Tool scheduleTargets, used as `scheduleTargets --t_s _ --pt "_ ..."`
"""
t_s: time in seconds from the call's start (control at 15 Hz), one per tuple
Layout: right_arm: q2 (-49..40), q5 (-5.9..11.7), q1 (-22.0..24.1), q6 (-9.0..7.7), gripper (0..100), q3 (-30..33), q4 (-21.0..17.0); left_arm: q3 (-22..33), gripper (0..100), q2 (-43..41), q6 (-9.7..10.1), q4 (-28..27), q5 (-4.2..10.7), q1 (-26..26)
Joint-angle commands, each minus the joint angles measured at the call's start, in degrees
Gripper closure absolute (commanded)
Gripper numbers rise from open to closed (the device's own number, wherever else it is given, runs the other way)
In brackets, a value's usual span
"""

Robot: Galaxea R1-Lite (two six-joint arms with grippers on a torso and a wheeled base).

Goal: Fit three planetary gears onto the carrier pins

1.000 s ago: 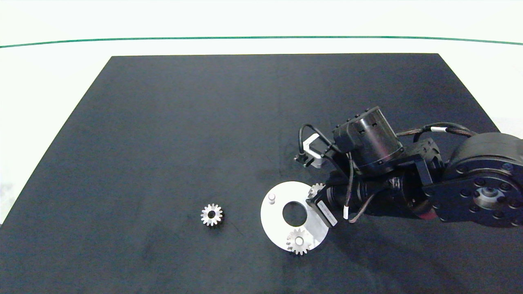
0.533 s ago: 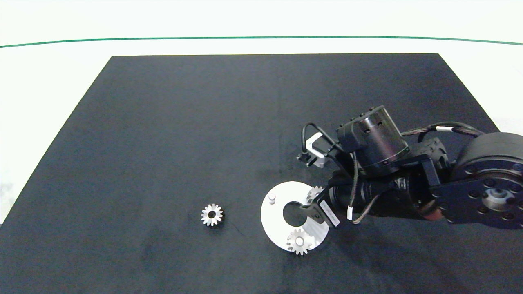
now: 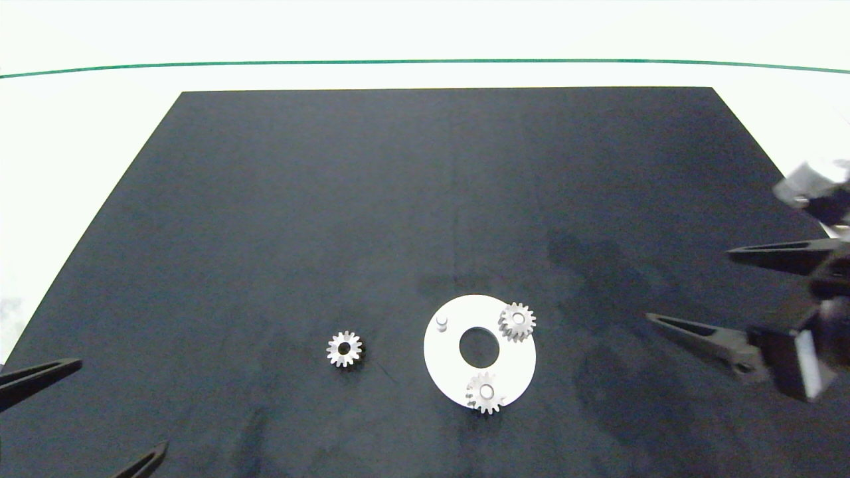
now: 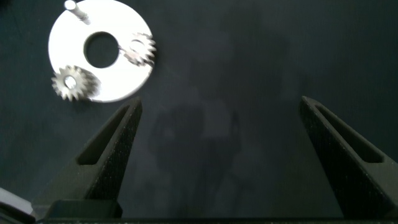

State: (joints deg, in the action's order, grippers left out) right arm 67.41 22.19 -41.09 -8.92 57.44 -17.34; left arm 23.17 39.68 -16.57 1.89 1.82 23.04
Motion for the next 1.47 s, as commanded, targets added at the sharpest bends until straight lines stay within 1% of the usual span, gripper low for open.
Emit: scheduleTargets --t_s 0.07,0.13,0.2,0.27,0.33,0.4,0.53,0.6,0.73,1.0,1.13,1.2,1.33,1.47 --pt "-17.8 2.42 0.9 -2.24 0 -3.2 -5.1 -6.5 0 27.3 -3.91 23.5 0.56 4.0" --pt "-19.0 2.51 2.0 -2.59 0 -3.4 -5.3 -6.7 0 31.1 -3.91 25.4 0.73 4.1" --pt "-19.7 2.51 3.0 -3.29 0 -3.6 -5.3 -6.8 0 32.7 -3.74 26.2 0.73 4.5" --pt "-19.9 2.42 3.5 -3.47 0 -3.9 -5.3 -6.7 0 32.6 -3.65 26.1 2.05 5.0" --pt "-19.8 2.33 3.5 -3.47 0 -4.4 -5.3 -6.3 0 33.1 -3.65 26.0 4.42 6.8" --pt "-19.5 2.25 3.5 -3.47 0 -4.7 -5.1 -5.9 0 33.5 -3.56 25.9 5.57 7.8" --pt "-19.2 2.16 3.5 -3.47 0 -4.7 -4.8 -5.7 0 35.2 -3.65 25.7 5.65 8.0" --pt "-19.1 2.16 3.5 -3.47 0 -4.6 -4.7 -4.9 0 35.9 -3.56 25.0 5.74 9.7" --pt "-19.1 2.16 3.5 -3.47 0 -4.8 -4.8 -1.7 0 36.9 -3.56 21.6 5.92 10.0" --pt "-19.2 2.16 3.5 -3.47 0 -4.8 -4.9 4.2 0 37.5 -3.47 16.7 5.92 10.0" --pt "-19.0 2.16 3.5 -3.47 0 -4.8 -4.8 5.0 0 37.8 -3.3 16.6 5.92 10.1" --pt "-19.0 2.16 3.5 -3.47 0 -4.8 -4.8 5.1 0 39.5 -3.21 16.8 5.92 10.1" --pt "-19.1 2.16 3.5 -3.47 0 -4.8 -4.8 6.0 0 41.4 -2.42 17.3 5.92 11.7" --pt "-19.1 2.16 3.5 -3.47 0 -4.8 -4.8 7.2 0 43.1 -2.07 17.4 5.92 12.6"
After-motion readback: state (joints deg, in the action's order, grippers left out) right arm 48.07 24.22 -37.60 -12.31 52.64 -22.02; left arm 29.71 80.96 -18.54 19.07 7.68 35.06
